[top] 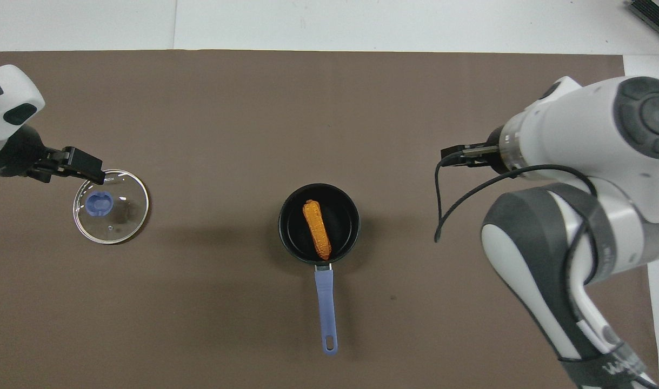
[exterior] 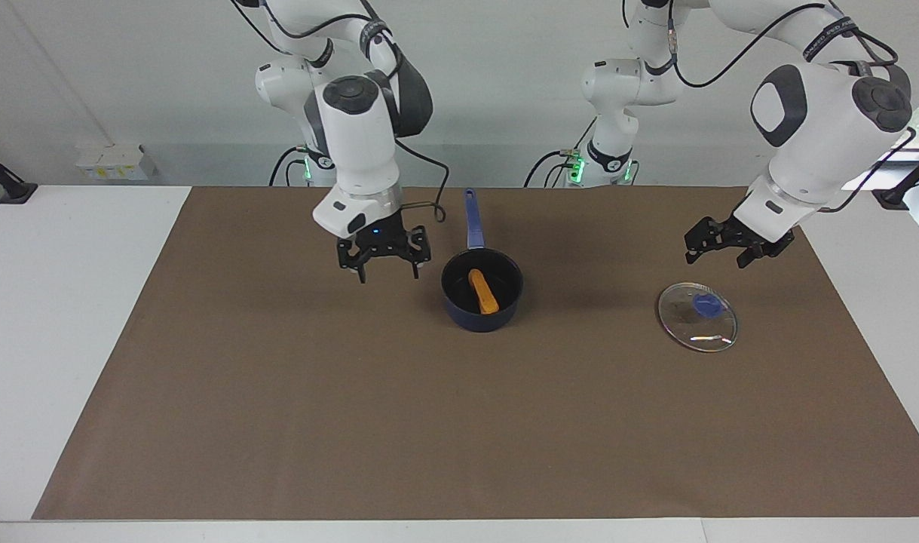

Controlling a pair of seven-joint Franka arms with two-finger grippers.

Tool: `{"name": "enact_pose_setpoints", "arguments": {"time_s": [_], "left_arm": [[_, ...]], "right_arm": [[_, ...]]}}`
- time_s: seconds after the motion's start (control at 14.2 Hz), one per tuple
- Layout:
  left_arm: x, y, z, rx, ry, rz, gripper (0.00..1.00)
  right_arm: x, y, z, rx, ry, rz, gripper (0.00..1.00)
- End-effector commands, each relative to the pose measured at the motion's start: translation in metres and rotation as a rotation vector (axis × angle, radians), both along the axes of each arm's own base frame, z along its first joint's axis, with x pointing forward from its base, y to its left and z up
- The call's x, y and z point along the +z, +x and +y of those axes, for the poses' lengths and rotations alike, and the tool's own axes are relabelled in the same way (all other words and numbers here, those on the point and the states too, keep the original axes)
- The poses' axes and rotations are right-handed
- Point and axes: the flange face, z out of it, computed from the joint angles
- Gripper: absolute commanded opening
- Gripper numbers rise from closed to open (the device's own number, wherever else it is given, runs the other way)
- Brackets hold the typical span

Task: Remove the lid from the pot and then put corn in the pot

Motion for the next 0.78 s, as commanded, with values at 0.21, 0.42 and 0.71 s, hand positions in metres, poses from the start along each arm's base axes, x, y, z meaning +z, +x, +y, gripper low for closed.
{"name": "enact_pose_setpoints", "arguments": {"time_s": [0.21, 0.42, 0.71], "left_arm": [[0.050, -0.035, 0.010, -0.001, 0.008, -0.010, 1.00], [0.067, -0.034, 0.010, -0.021, 0.076, 0.006, 1.00], [0.076, -0.036, 0.008, -0.023, 0.069, 0.011, 1.00]], "right_arm": [[0.091, -0.025, -0.075, -0.106, 0.003, 0.013, 1.00], [0.122, -0.042, -0.098, -0.146, 0.019, 0.015, 1.00], [0.157, -0.060, -0.133, -0.168, 0.034, 0.026, 1.00]]}}
